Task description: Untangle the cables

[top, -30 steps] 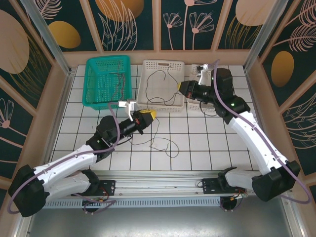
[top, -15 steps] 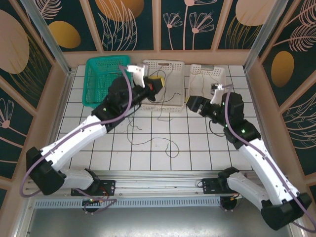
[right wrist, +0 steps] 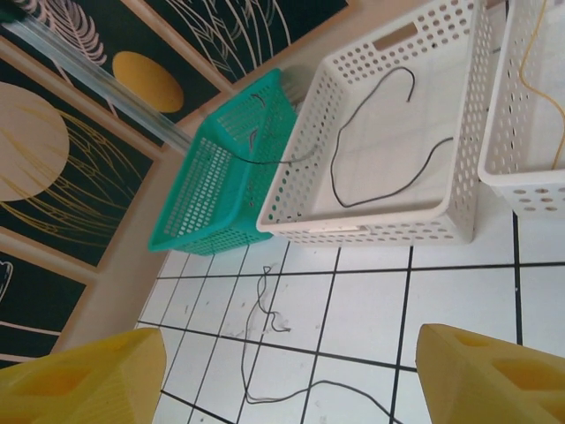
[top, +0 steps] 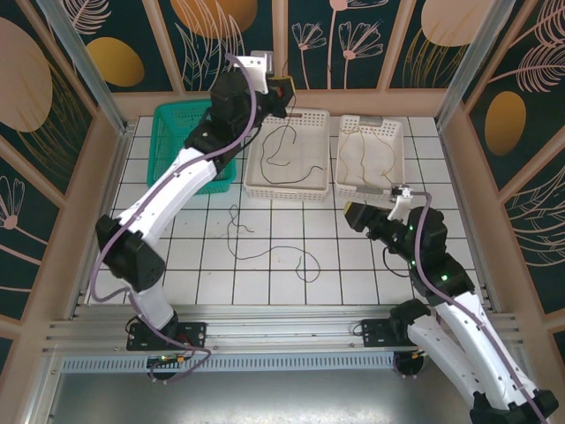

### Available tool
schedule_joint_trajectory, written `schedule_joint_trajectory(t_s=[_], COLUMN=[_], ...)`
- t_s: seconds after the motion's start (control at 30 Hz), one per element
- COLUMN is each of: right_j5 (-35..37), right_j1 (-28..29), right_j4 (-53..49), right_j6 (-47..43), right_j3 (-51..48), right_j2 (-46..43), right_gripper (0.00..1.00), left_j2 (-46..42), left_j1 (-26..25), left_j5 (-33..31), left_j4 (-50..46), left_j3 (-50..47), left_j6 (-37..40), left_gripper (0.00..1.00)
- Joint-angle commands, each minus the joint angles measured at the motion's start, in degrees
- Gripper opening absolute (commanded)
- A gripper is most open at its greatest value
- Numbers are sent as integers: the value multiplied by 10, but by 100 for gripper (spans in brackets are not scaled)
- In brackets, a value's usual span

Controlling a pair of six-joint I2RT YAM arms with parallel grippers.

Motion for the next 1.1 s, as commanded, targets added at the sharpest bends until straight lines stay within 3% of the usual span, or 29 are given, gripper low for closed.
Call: schedule_joint_trajectory(t_s=[0.0,0.43,0.9,0.93,1.07], right_j5=[22,8,-33,-37,-47], right_j1=[-3,-2,-2,-2,-1], right_j4=[-25,-87,-73,-75,-86], right_j6=[-23,-41,-33,-33,-35], right_j3=[8,18,-4,-7,-18], right_j2=[-23,-74,-71,-65,-34], right_gripper=[76,78,78,78,78], left_j2=[55,192,283,281,254], left_j1=[9,24,25,25,25], left_j5=[-14,-51,-49,-50,-48], left_j4=[-19,7,-20,-24,-24], left_j3=[27,55,55,54,34], left_j6=[13,-5,-20,-21,-22], left_gripper=[0,0,0,2,35])
